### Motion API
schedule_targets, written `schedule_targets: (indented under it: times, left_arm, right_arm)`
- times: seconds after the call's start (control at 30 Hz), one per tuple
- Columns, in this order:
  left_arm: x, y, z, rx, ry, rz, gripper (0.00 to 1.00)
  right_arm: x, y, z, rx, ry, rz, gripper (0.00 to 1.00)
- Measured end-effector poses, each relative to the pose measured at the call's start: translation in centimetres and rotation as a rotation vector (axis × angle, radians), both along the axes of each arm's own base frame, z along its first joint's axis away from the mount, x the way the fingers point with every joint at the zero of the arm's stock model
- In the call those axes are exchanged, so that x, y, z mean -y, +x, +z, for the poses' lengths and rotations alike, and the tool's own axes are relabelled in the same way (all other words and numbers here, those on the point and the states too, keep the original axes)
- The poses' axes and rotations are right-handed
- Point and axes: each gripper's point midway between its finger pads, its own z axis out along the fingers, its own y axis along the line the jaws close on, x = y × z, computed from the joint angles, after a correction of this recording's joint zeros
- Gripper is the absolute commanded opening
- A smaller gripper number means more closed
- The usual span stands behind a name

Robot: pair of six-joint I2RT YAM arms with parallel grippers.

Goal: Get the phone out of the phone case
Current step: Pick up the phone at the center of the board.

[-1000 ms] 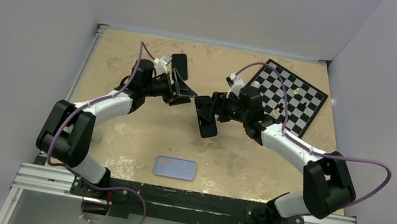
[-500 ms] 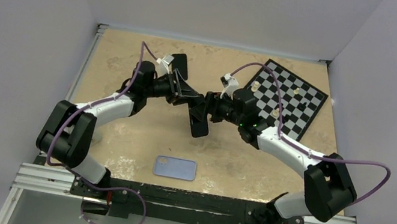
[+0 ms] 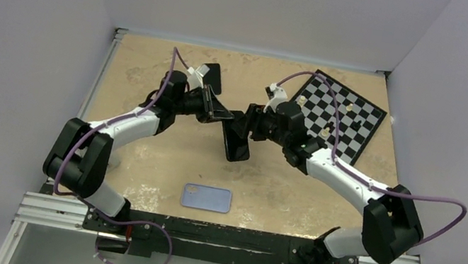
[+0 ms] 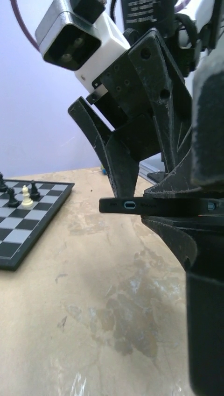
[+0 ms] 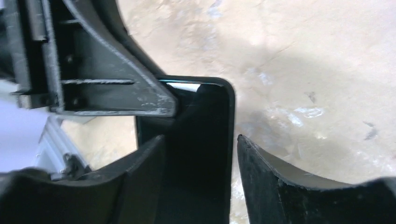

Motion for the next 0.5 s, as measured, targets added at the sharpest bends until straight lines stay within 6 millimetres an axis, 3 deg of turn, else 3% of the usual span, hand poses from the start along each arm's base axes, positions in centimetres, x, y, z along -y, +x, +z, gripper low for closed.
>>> schedule_targets:
  times: [0.1, 0.27, 0.37, 0.5]
  left_arm:
    - [0.4, -0.6, 0.4, 0.02, 0.005, -0.049, 0.0]
    - [1.9, -1.9, 3.3, 0.111, -0.062, -0.172, 0.0]
    - [2.3, -2.3, 4.9, 0.173, -0.107, -0.218, 0.0]
    - [2.8, -2.7, 7.5, 0.248, -0.193, -0.265, 0.0]
  right_arm:
    - [0.5, -0.6, 0.5, -0.022, 0.024, 0.003, 0.79]
    - [2.9, -4.3, 1.4, -0.039, 0.117, 0.075, 0.82]
    - [4.6, -6.7, 0.9, -0.065, 0.17, 0.11, 0.75]
    - [4.3, -10.1, 1.0, -0.098, 0.278, 0.216, 0.67]
